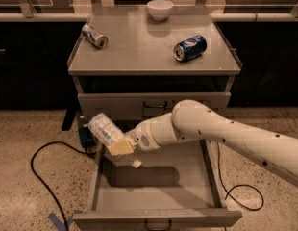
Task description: Pick blue plastic bottle from middle drawer and place on counter
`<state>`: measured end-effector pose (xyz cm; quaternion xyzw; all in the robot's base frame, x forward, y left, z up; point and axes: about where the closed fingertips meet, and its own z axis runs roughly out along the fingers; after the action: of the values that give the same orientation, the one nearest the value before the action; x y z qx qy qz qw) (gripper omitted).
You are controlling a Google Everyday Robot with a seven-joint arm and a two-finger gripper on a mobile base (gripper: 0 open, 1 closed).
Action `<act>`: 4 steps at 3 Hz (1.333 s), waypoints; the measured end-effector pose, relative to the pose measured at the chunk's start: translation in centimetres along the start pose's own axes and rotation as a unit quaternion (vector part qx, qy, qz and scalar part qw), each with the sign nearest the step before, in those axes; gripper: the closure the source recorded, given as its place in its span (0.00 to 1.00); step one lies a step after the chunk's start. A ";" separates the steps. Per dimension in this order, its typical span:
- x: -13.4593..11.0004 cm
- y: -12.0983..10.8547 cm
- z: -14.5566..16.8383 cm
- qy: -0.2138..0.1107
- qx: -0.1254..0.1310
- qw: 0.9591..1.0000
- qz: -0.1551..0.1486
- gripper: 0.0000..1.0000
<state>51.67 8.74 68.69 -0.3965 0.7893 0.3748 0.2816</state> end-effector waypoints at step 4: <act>-21.2 3.5 -8.8 -0.073 -0.011 0.993 -0.087 1.00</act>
Offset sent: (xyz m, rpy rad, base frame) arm 0.0333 0.0060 0.1949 0.0813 -0.0313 0.0007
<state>58.64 11.78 90.67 -0.4384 0.7249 0.3854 0.3658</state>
